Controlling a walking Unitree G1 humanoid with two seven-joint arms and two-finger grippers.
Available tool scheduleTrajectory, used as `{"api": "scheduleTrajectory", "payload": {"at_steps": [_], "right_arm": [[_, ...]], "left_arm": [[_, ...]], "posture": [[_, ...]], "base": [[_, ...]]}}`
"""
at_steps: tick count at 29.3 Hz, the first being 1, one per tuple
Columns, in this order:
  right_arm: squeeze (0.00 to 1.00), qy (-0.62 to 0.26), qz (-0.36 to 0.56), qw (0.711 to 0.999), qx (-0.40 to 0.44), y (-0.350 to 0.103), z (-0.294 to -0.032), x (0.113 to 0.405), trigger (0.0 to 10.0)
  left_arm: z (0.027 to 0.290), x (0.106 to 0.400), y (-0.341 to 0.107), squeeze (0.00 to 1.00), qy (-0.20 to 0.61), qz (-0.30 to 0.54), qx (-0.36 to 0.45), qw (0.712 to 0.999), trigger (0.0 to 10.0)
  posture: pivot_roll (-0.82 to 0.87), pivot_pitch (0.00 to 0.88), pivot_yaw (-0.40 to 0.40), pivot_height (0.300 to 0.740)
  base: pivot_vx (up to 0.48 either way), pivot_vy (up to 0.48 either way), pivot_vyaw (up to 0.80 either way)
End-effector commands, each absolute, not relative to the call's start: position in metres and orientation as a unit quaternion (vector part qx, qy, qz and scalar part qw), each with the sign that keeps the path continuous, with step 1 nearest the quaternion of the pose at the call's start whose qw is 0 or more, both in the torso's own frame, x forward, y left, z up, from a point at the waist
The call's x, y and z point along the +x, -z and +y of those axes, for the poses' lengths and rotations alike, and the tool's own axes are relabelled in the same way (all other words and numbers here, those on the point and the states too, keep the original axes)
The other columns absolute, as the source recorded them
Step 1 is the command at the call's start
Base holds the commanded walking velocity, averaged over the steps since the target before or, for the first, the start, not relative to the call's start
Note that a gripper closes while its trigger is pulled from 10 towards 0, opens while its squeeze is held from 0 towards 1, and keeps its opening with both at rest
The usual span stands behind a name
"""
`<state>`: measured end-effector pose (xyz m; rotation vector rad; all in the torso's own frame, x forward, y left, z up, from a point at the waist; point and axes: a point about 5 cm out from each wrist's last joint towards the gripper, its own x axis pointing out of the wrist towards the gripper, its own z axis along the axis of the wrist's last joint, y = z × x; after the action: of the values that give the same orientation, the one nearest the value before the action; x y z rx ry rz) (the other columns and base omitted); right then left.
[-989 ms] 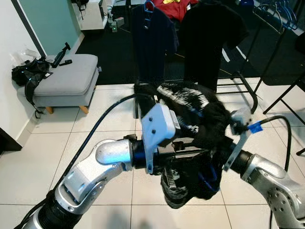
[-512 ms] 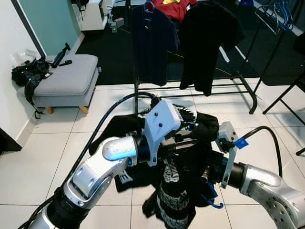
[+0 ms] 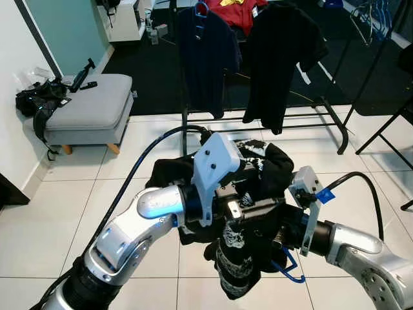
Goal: Hang hanger
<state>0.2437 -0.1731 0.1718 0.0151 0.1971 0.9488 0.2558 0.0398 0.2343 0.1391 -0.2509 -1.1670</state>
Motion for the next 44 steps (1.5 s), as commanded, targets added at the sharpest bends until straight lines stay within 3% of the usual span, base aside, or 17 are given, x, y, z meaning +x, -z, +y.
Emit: {"api": "scheduleTrajectory", "payload": {"at_steps": [1, 11, 13, 14, 15, 16, 17, 18, 21, 22, 26, 29, 30, 34, 35, 39, 44], "right_arm": [[0.0, -0.477, 0.075, 0.875, 0.003, -0.177, -0.166, 0.24, 10.0], [0.0, -0.486, 0.071, 0.871, 0.001, -0.18, -0.167, 0.236, 10.0], [0.0, -0.492, 0.063, 0.868, 0.001, -0.185, -0.174, 0.232, 10.0], [0.0, -0.503, 0.056, 0.862, 0.004, -0.192, -0.181, 0.227, 10.0], [0.0, -0.512, 0.051, 0.857, 0.005, -0.197, -0.186, 0.223, 10.0], [0.0, -0.518, 0.041, 0.854, 0.009, -0.203, -0.193, 0.221, 10.0], [0.0, -0.518, 0.041, 0.854, 0.009, -0.203, -0.193, 0.221, 10.0], [0.0, -0.517, 0.031, 0.855, 0.01, -0.209, -0.198, 0.221, 10.0], [0.0, -0.517, 0.031, 0.855, 0.01, -0.209, -0.198, 0.221, 10.0], [0.0, -0.512, 0.023, 0.859, 0.01, -0.213, -0.202, 0.222, 10.0], [0.0, -0.506, 0.013, 0.863, 0.008, -0.216, -0.207, 0.225, 10.0], [0.0, -0.506, 0.013, 0.863, 0.008, -0.216, -0.207, 0.225, 10.0], [0.0, -0.545, 0.019, 0.838, 0.022, -0.222, -0.206, 0.219, 10.0], [0.0, -0.566, 0.026, 0.823, 0.026, -0.224, -0.205, 0.215, 10.0], [0.0, -0.6, 0.056, 0.798, 0.02, -0.22, -0.2, 0.208, 10.0], [0.0, -0.65, 0.104, 0.753, 0.007, -0.21, -0.189, 0.198, 10.0], [0.0, -0.671, 0.116, 0.732, 0.002, -0.207, -0.181, 0.195, 10.0]], "left_arm": [[0.046, 0.26, -0.233, 1.0, 0.533, -0.113, 0.073, 0.835, 10.0], [0.053, 0.268, -0.232, 1.0, 0.507, -0.107, 0.076, 0.852, 10.0], [0.072, 0.274, -0.239, 1.0, 0.511, -0.107, 0.076, 0.849, 10.0], [0.093, 0.277, -0.247, 0.89, 0.52, -0.107, 0.082, 0.843, 10.0], [0.108, 0.278, -0.254, 0.69, 0.53, -0.109, 0.089, 0.837, 10.0], [0.124, 0.271, -0.261, 0.0, 0.563, -0.103, 0.1, 0.814, 10.0], [0.124, 0.271, -0.261, 0.0, 0.563, -0.103, 0.1, 0.814, 10.0], [0.135, 0.261, -0.265, 0.0, 0.602, -0.093, 0.107, 0.786, 10.0], [0.135, 0.261, -0.265, 0.0, 0.602, -0.093, 0.107, 0.786, 10.0], [0.143, 0.25, -0.269, 0.0, 0.637, -0.083, 0.109, 0.759, 10.0], [0.159, 0.235, -0.275, 0.0, 0.679, -0.066, 0.116, 0.722, 10.0], [0.159, 0.235, -0.275, 0.0, 0.679, -0.066, 0.116, 0.722, 10.0], [0.176, 0.235, -0.278, 0.0, 0.685, -0.043, 0.149, 0.712, 10.0], [0.18, 0.237, -0.278, 0.0, 0.683, -0.036, 0.162, 0.712, 10.0], [0.181, 0.242, -0.283, 0.0, 0.679, -0.041, 0.171, 0.713, 10.0], [0.178, 0.246, -0.292, 0.0, 0.688, -0.049, 0.185, 0.7, 10.0], [0.175, 0.245, -0.296, 0.0, 0.705, -0.046, 0.19, 0.682, 10.0]], "posture": [[-0.02, 0.16, 0.064, 0.74], [-0.02, 0.164, 0.065, 0.74], [-0.02, 0.166, 0.069, 0.74], [-0.02, 0.165, 0.069, 0.74], [-0.02, 0.166, 0.069, 0.74], [-0.02, 0.166, 0.069, 0.74], [-0.02, 0.166, 0.069, 0.74], [-0.02, 0.166, 0.069, 0.74], [-0.02, 0.166, 0.069, 0.74], [-0.02, 0.166, 0.069, 0.74], [-0.02, 0.162, 0.066, 0.74], [-0.02, 0.162, 0.066, 0.74], [-0.02, 0.159, 0.068, 0.74], [-0.02, 0.159, 0.068, 0.74], [-0.02, 0.156, 0.071, 0.74], [-0.02, 0.154, 0.075, 0.74], [-0.02, 0.153, 0.078, 0.74]], "base": [[0.0, 0.0, 0.0], [0.0, 0.0, 0.0], [0.0, 0.0, 0.0], [0.0, 0.0, 0.0], [0.0, 0.0, 0.0], [0.0, 0.0, 0.0], [0.0, 0.0, 0.0], [0.0, 0.0, 0.0], [0.0, 0.0, 0.0], [0.0, 0.0, 0.0], [0.0, 0.0, 0.0], [0.0, 0.0, 0.0], [0.0, 0.0, 0.0], [0.0, 0.0, 0.0], [0.0, 0.0, 0.0], [0.0, 0.0, 0.0], [0.0, 0.0, 0.0]]}}
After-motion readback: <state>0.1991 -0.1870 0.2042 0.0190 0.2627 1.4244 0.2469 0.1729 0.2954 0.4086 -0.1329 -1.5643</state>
